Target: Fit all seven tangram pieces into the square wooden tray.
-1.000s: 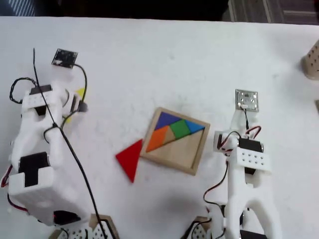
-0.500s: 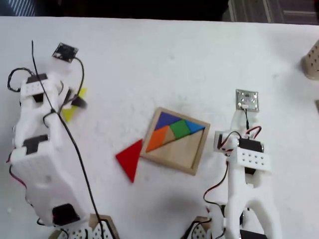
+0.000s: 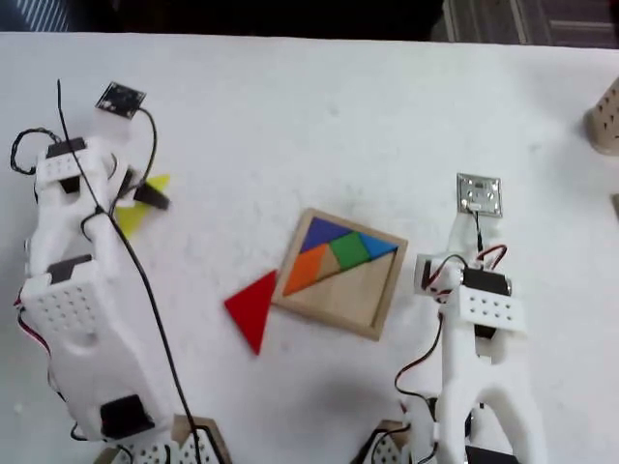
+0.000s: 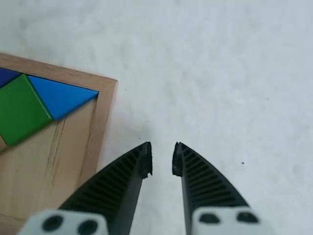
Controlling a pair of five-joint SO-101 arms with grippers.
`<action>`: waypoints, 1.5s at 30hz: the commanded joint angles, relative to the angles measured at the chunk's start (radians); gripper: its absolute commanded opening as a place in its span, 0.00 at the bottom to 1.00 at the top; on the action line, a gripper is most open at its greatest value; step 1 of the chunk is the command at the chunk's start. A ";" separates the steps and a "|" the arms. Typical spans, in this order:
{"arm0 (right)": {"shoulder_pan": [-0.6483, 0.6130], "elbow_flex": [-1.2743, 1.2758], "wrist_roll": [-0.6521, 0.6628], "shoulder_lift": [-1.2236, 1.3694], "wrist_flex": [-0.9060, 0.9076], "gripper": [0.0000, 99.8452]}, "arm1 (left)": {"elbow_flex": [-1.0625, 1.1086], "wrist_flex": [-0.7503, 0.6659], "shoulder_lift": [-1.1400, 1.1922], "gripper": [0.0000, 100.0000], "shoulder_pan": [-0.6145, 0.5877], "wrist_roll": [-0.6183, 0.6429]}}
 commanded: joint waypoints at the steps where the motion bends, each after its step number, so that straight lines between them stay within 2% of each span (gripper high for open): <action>1: -0.007 -0.009 0.014 -0.031 -0.016 0.08 | -0.029 0.011 0.008 0.40 0.008 -0.009; 7: -0.005 -0.009 0.014 -0.031 -0.016 0.08 | 0.034 0.003 0.010 0.32 0.044 -0.018; 19: -0.004 -0.009 0.014 -0.031 -0.016 0.08 | 0.069 0.011 0.001 0.32 0.042 -0.051; 25: -0.004 -0.011 0.014 -0.031 -0.016 0.08 | 0.060 0.031 -0.001 0.19 0.047 -0.057; 28: -0.004 -0.011 0.014 -0.031 -0.016 0.08 | 0.058 0.038 -0.002 0.22 0.041 -0.058; 34: -0.004 -0.011 0.014 -0.031 -0.016 0.08 | -0.011 0.110 -0.044 0.40 -0.024 -0.049; 45: -0.004 -0.011 0.014 -0.031 -0.016 0.08 | -0.026 0.118 0.031 0.35 -0.036 -0.057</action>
